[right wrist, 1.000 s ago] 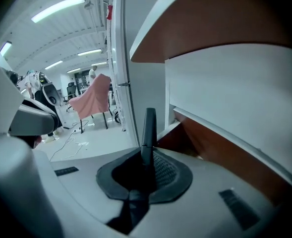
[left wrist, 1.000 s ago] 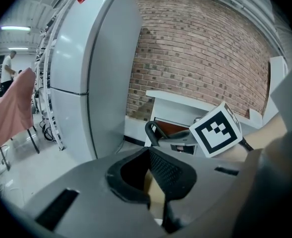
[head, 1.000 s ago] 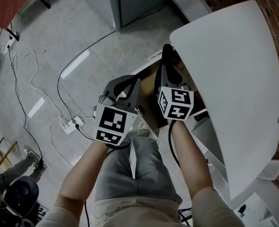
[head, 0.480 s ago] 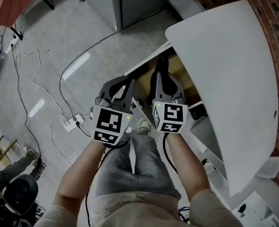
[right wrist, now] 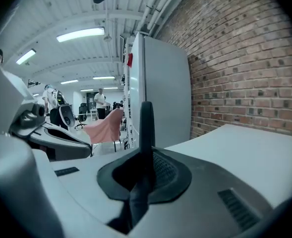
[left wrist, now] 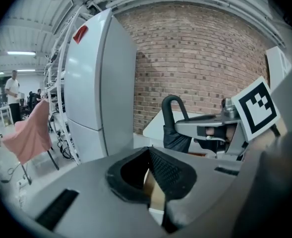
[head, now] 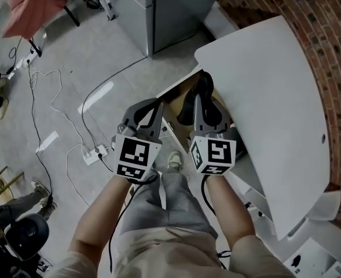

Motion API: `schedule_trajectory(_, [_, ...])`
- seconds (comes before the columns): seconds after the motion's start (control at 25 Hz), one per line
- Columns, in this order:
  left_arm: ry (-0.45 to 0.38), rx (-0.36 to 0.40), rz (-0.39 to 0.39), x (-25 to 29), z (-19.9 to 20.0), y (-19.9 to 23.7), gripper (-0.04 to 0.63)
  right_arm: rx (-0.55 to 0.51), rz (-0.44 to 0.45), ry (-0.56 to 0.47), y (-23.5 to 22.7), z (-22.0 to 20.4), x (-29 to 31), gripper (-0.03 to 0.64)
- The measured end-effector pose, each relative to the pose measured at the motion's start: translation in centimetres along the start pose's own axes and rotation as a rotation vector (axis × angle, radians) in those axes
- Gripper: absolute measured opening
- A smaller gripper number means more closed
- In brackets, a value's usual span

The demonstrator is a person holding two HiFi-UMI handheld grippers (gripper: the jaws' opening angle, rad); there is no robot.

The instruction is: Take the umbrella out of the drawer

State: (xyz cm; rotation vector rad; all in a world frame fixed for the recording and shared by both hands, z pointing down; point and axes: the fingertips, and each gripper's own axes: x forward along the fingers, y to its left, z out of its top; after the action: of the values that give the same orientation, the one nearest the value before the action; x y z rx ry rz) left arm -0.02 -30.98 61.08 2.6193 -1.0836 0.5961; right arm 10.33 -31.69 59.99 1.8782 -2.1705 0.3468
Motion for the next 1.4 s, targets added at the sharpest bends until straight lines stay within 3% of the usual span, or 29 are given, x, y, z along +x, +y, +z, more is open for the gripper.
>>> schedule_trajectory(0.16, [-0.056,-0.006,0.036,-3.4,4.7,0.1,0.008,0.027,0.009,-0.040,0.3,6.2,-3.5,0.026])
schedule_trajectory(0.52, [-0.191,0.045,0.067,-11.5,16.7,-0.6,0.008,-0.035,0.038,-0.191,2.3,21.0,-12.1,0.026])
schedule_trajectory(0.8, [-0.272,0.114,0.031,-16.6,23.4,-4.1,0.008,-0.066,0.070,-0.298,2.9,29.3,-18.3,0.025])
schedule_trajectory(1.08, [-0.343,0.182,0.030,-22.2,28.3,-6.0,0.008,-0.134,0.099,-0.385,3.9,34.2,-24.3,0.025])
schedule_trajectory(1.4, [-0.418,0.206,0.012,-27.0,30.5,-6.5,0.008,-0.145,0.123,-0.397,5.6,35.4,-28.8,0.025])
